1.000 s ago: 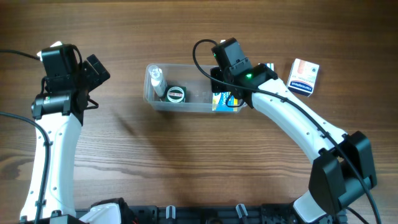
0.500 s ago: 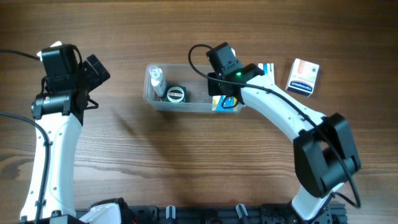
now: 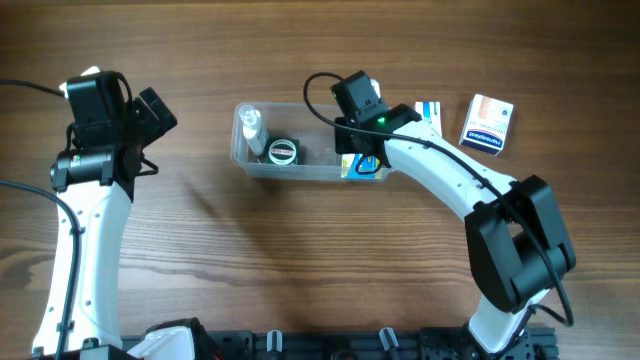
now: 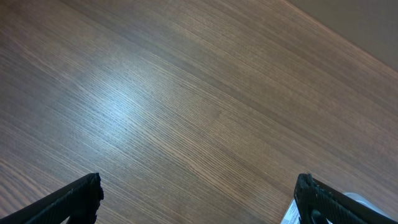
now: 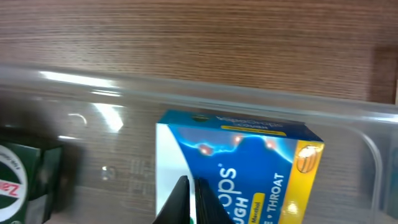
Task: Pack container
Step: 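Lower the box into the container and open the right gripper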
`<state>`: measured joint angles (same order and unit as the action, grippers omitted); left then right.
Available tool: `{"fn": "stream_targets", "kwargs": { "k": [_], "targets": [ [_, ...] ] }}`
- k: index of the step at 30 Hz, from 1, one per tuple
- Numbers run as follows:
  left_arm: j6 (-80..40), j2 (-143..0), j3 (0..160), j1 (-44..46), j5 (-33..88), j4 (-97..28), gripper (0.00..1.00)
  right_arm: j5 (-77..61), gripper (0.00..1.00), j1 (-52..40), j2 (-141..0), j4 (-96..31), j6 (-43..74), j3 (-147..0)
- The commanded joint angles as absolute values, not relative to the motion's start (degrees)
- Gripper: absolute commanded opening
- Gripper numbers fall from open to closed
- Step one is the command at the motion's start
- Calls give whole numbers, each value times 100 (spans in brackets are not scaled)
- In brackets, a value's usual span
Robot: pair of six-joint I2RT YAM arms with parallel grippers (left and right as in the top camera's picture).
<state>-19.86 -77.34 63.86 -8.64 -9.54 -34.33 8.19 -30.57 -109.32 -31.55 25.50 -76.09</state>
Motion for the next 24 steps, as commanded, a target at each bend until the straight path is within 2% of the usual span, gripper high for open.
{"fn": "stream_targets", "kwargs": {
  "k": [1,24],
  "targets": [
    [-1999,-7682,6462,-891,-945,-3411,100,967,4,-3013,-11039,-3085,2604,-7540],
    [-1997,-7682,6462,-891,-945,-3411,100,1142,4,-3002,-11382,-2965,2547,-7540]
  ]
}}
